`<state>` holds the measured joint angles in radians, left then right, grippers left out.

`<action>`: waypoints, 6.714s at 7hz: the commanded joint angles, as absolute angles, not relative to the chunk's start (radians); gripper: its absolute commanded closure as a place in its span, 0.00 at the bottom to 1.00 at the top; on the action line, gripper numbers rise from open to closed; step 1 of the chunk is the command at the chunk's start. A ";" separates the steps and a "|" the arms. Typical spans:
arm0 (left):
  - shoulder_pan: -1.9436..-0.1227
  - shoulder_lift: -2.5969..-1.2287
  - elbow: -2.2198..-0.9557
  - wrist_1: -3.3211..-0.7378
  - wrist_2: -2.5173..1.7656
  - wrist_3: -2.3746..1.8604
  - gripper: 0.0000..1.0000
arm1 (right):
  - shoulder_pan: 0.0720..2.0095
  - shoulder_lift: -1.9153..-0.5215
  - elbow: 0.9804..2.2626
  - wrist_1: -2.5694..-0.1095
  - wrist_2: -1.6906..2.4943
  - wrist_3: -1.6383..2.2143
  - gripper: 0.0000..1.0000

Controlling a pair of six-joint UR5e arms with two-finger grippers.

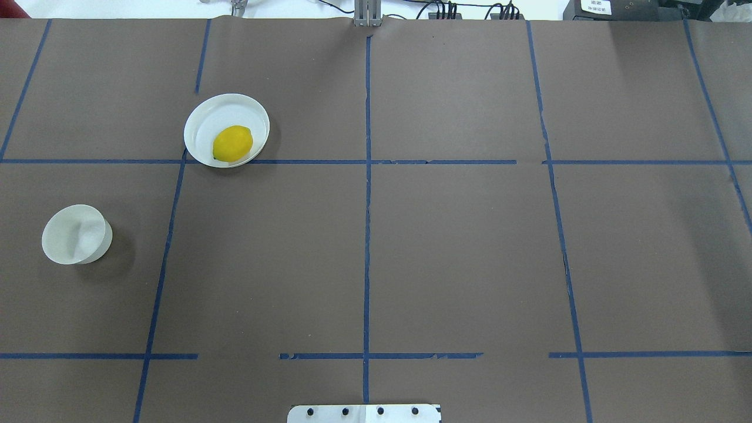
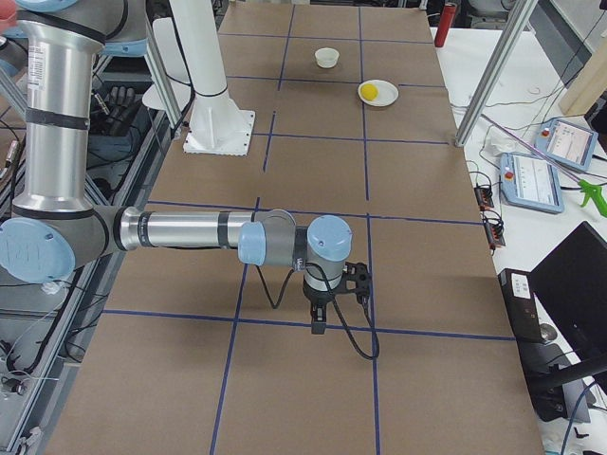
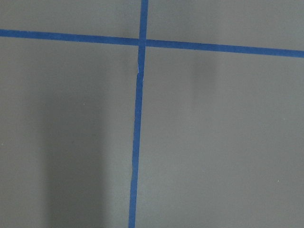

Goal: Move lemon from plate to bowl

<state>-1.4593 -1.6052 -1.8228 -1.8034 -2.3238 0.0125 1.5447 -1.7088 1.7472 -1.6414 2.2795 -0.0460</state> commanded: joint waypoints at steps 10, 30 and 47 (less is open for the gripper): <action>-0.922 -2.167 -1.317 -2.043 -2.154 -0.336 0.00 | 1.545 -1.709 1.747 -1.641 2.279 -0.046 0.00; -0.976 -2.168 -1.411 -1.681 -2.209 -0.829 1.00 | 1.545 -1.709 1.747 -1.641 2.279 -0.046 0.00; -0.851 -1.479 -1.792 -2.121 -2.100 -0.959 1.00 | 1.545 -1.709 1.747 -1.641 2.279 -0.046 0.00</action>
